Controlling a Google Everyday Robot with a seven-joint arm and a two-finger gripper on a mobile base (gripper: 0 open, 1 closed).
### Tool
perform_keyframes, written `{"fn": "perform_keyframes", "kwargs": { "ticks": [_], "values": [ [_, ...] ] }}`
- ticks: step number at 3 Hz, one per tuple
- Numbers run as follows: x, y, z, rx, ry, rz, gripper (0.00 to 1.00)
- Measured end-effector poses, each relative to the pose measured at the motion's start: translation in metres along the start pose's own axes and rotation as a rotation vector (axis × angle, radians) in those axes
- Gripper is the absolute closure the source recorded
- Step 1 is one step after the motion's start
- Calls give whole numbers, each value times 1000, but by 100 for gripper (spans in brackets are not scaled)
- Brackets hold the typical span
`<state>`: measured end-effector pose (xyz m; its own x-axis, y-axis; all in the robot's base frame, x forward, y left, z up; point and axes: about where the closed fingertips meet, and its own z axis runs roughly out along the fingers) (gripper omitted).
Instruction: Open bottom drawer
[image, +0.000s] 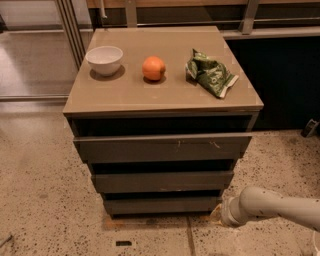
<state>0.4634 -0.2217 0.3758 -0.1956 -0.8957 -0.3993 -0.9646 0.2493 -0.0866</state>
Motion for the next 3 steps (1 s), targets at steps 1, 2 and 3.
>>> {"fn": "perform_keyframes", "kwargs": {
  "ticks": [1,2,3],
  "values": [
    [37,-19,63,-12,17,-43,100],
    [47,-21,95,-17,1,-10,100],
    [47,-21,95,-17,1,-10,100]
  ]
}}
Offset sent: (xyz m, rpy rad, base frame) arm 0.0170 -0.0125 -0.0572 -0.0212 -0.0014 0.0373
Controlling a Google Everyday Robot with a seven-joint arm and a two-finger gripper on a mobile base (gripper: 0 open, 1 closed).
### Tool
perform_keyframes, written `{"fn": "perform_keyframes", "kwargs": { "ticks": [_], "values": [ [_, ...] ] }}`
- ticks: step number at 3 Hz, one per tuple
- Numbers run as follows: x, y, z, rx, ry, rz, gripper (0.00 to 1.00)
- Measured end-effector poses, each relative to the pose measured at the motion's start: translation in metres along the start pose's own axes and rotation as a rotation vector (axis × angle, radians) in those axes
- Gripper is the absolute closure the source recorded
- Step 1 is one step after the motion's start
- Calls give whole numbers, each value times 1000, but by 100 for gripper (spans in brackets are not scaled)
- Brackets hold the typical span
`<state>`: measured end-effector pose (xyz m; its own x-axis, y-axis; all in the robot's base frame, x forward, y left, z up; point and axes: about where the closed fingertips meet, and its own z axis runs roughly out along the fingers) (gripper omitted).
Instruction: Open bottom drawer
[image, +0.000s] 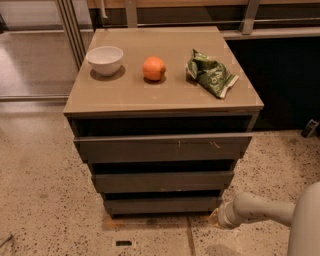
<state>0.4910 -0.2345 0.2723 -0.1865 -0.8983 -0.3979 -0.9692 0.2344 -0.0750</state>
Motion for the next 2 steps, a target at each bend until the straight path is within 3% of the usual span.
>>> {"fn": "perform_keyframes", "kwargs": {
  "ticks": [2],
  "values": [
    [-7,4,34,48,-21,-97,58]
  ]
}}
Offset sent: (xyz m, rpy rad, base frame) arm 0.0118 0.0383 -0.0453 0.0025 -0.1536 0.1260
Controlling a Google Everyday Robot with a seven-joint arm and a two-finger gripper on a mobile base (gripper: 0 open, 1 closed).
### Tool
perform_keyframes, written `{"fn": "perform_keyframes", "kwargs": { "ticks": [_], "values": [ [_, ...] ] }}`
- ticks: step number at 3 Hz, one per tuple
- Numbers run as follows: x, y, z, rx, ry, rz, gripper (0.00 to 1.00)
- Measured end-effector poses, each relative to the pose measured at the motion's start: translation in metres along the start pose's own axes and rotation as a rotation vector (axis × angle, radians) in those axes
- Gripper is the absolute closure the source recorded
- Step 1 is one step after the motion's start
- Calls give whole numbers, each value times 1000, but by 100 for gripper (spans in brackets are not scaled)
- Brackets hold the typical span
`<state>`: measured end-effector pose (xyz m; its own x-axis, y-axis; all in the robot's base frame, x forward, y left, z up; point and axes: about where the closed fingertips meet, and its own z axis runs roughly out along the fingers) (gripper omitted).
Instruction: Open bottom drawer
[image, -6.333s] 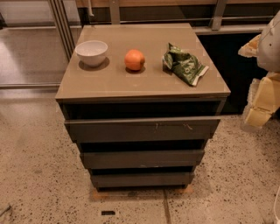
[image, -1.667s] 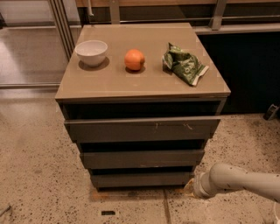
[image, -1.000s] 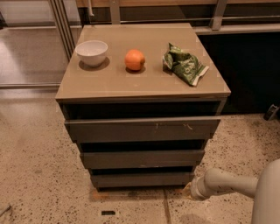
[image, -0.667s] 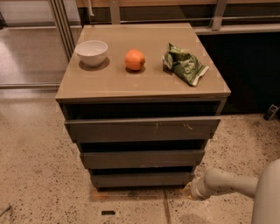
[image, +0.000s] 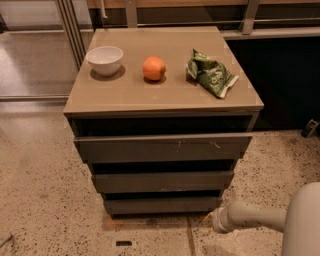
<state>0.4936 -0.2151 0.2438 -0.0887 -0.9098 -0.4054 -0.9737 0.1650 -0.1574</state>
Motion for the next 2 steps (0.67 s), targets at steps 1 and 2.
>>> {"fn": "perform_keyframes", "kwargs": {
  "ticks": [1,2],
  "values": [
    [-9,-7,21,24,-37,-41,35],
    [-13,-20,37,45,-75,-60,13]
  ]
}}
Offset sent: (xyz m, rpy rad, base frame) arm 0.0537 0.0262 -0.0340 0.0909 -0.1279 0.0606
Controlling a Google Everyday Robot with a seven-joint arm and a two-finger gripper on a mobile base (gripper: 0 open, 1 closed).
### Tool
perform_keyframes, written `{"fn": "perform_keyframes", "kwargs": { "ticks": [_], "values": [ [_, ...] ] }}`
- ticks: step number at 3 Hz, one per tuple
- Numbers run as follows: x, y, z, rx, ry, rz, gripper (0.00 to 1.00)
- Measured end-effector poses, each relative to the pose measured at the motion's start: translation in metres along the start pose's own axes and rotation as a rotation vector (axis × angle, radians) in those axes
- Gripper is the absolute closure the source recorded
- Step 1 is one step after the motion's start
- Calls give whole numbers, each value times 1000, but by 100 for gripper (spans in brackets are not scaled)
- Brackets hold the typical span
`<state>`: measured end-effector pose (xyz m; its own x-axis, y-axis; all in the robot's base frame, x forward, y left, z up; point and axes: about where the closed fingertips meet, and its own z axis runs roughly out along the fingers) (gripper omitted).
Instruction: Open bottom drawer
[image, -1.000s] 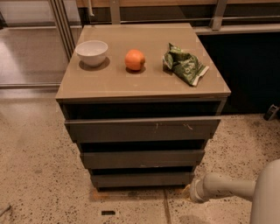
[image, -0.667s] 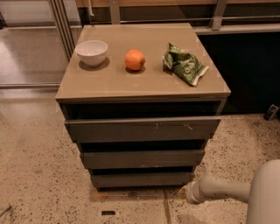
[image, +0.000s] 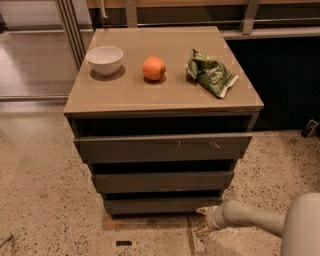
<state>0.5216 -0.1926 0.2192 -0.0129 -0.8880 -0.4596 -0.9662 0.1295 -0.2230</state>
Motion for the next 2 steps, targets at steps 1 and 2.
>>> {"fn": "perform_keyframes", "kwargs": {
  "ticks": [1,2],
  "values": [
    [1,-14,13,17,-36,-5,0],
    [1,-28,26,28,-74,-3,0]
  ]
}}
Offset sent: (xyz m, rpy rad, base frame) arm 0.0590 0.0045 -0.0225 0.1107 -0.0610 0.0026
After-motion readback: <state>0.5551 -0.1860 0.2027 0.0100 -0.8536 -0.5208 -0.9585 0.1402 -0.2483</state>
